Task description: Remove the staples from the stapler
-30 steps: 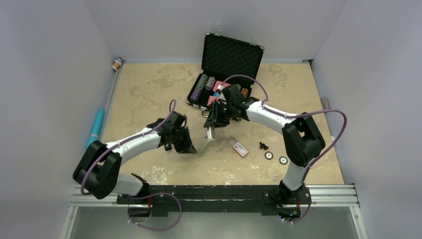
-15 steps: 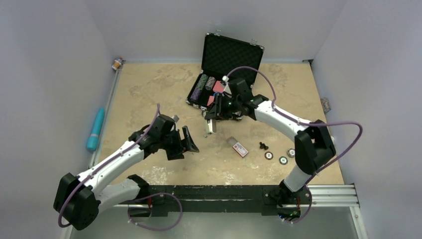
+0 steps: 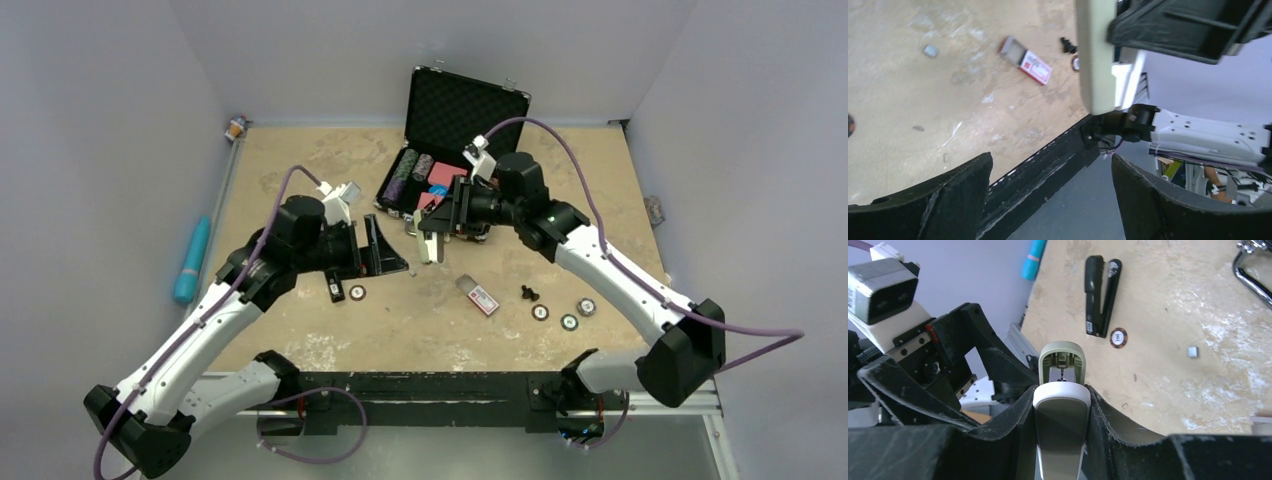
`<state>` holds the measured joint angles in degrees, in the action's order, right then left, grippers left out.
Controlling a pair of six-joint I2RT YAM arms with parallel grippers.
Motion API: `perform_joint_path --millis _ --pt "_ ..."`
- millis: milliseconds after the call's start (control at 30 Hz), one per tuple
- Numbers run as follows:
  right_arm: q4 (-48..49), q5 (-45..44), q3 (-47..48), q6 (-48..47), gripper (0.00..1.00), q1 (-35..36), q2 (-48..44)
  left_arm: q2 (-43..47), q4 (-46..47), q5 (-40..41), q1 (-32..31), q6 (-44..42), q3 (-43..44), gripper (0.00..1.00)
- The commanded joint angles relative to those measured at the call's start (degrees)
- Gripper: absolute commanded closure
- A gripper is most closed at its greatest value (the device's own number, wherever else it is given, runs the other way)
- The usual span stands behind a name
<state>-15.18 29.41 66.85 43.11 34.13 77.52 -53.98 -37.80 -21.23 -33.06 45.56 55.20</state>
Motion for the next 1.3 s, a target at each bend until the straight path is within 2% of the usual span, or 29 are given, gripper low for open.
perform_joint_path --millis 0,333,667,967,1133,1267 --pt "6.5 3.6 0.1 3.2 1.0 0.1 -5.6 1.8 5.8 -7.1 0.1 -2.8 6.0 0.08" --pt "20.8 8.3 -2.8 11.5 1.0 0.1 -15.1 1.5 9.8 -11.1 0.2 -3.6 17.7 0.08" --pt "34.8 9.6 -4.3 21.1 1.0 0.4 -17.5 0.2 25.8 -21.9 0.1 3.0 15.8 0.11" --pt "36.5 9.0 0.9 22.1 1.0 2.4 -13.9 -2.0 30.7 -22.4 -0.5 6.2 15.6 0.11" --pt "38.3 9.0 2.5 23.0 1.0 3.6 -12.1 -4.3 31.7 -22.7 -1.4 7.2 16.4 0.21" --pt "39.3 9.0 3.5 23.5 1.0 4.6 -10.9 -4.4 31.3 -21.4 -1.7 7.0 16.3 0.24"
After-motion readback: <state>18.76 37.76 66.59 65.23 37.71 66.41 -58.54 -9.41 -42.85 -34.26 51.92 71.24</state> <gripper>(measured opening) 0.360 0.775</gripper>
